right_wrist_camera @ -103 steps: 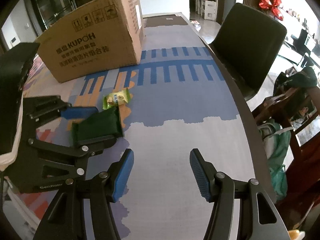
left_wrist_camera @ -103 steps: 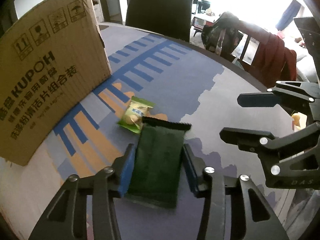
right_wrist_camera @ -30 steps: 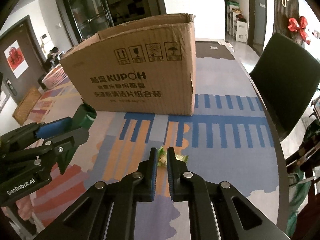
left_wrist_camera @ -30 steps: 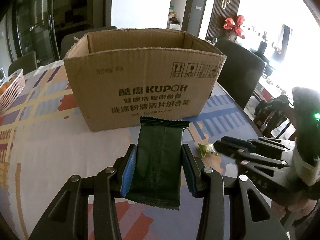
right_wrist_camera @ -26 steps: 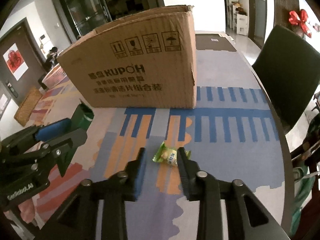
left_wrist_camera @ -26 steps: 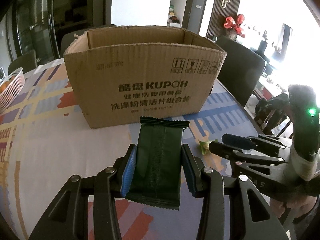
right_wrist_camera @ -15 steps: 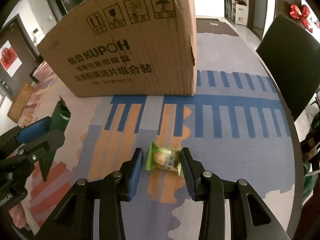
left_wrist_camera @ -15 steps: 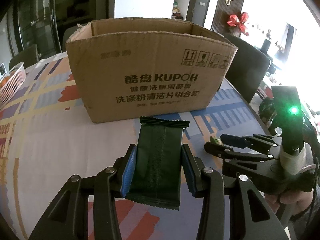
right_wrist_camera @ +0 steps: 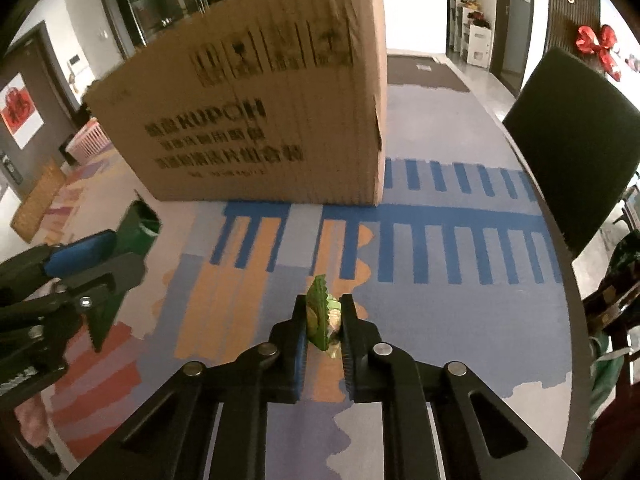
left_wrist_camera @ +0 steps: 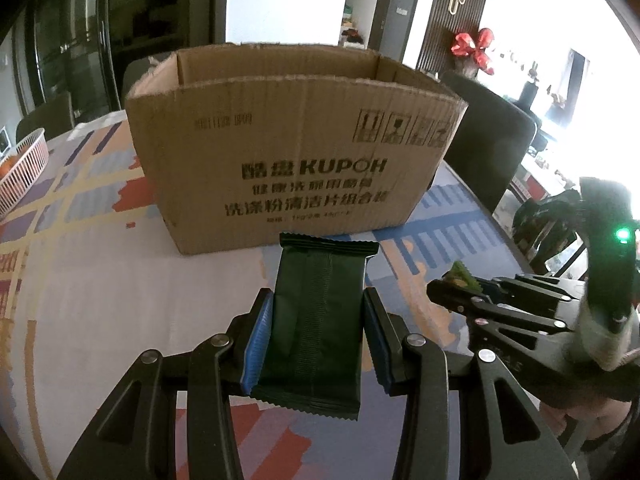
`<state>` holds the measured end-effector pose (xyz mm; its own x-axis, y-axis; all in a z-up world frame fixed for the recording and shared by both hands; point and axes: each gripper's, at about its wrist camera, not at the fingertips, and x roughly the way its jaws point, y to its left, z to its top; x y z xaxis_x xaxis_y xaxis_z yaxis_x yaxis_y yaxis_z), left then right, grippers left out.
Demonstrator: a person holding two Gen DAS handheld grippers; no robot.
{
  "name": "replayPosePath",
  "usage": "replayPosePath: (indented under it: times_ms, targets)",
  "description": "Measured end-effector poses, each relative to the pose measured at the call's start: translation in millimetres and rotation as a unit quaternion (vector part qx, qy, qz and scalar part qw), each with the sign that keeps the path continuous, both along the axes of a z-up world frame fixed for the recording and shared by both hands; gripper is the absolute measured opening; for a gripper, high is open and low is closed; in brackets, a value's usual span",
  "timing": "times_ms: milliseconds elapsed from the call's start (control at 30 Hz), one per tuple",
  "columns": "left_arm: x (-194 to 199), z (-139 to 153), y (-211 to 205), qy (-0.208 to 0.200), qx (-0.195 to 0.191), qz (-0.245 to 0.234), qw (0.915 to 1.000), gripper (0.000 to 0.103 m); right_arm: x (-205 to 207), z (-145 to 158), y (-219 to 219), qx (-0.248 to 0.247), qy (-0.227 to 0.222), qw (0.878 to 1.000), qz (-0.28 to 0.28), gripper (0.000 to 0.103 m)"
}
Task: Organize snacks
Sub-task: 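Carry both packs up and over the cardboard box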
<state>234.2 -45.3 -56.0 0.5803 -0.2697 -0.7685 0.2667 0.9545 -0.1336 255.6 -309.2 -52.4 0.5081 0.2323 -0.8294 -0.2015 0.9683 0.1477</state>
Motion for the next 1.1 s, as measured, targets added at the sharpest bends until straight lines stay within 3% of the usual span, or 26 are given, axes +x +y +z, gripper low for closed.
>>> replayPosePath:
  times_ms: [600,1100]
  targets:
    - [-9,75,7,-0.089,-0.017,0.009,0.9959,0.044,-22,103,9,0.039,-0.125,0.991,0.015,0.016]
    - [25,131,23,-0.148,-0.013,0.02,0.9886,0.044,10,163,19,0.049,-0.189,0.981,0.019,0.016]
